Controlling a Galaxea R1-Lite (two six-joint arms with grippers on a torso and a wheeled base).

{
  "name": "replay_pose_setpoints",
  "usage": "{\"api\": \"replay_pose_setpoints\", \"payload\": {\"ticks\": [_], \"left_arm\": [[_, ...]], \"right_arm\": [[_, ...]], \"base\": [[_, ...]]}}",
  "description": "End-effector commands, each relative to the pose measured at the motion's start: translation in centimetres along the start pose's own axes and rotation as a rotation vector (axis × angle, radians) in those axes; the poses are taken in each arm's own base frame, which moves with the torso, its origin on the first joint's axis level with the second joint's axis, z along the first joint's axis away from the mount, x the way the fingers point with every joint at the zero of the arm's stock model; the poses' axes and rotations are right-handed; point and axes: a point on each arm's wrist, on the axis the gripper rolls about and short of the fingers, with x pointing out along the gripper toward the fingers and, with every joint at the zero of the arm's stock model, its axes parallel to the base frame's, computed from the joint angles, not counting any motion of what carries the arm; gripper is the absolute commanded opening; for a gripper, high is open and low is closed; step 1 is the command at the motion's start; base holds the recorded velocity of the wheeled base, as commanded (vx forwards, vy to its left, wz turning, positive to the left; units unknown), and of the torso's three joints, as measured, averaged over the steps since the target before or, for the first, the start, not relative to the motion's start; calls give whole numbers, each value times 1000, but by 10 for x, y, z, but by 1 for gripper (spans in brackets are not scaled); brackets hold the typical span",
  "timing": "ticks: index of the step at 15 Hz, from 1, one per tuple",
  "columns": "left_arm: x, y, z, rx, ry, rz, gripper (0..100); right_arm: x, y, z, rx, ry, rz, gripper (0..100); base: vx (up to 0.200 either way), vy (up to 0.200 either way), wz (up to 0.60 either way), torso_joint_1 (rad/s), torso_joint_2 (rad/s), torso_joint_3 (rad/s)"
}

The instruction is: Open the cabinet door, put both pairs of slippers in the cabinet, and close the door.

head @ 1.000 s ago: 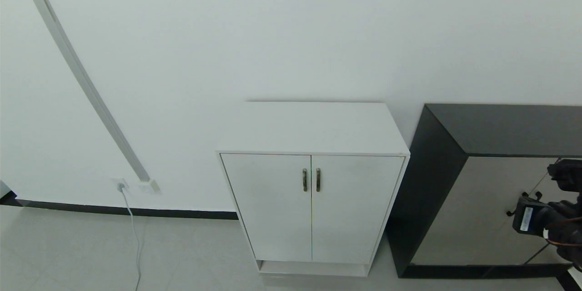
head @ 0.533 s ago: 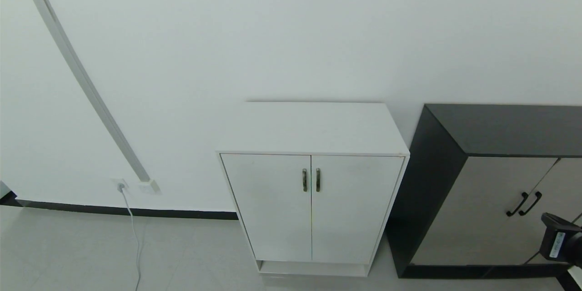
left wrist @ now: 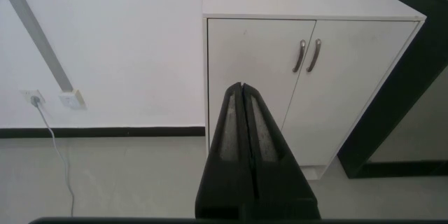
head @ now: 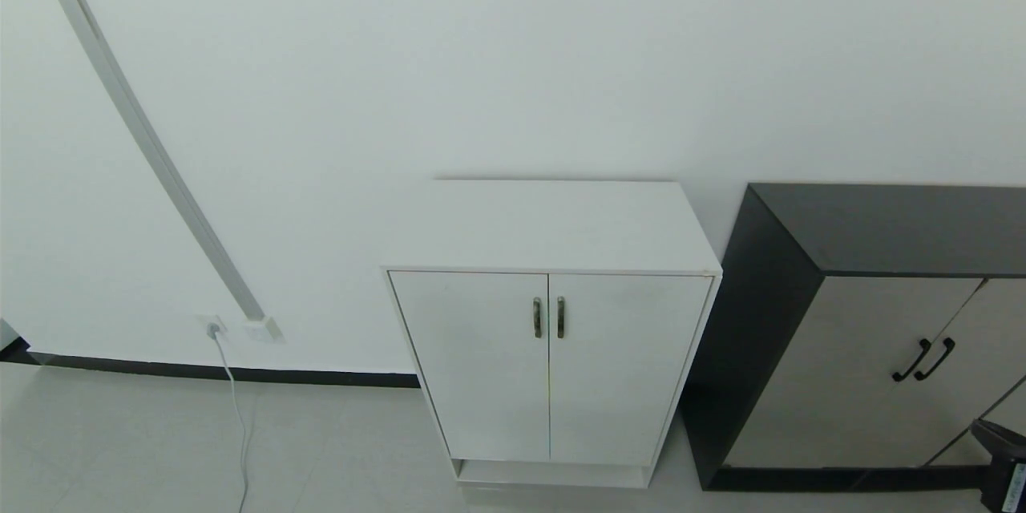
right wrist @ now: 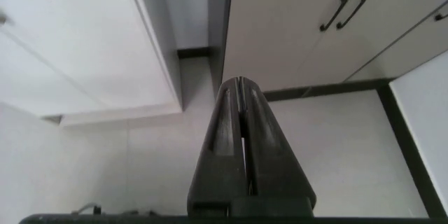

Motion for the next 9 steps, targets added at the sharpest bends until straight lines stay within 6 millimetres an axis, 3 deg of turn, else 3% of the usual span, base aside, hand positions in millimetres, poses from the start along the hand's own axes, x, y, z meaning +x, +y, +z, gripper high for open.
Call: {"api": "replay_pose_setpoints", "payload": {"ticks": [1,9], "left_arm": [[0,0,0,0,0,0,0],[0,0,0,-1,0,0,0]], "right_arm": [[-22,-5,-2,11,-42,32,0],[-63,-15,-31,-1,12,126,0]], "base": [[0,0,0,0,0,0],[0,0,0,0,0,0]]}}
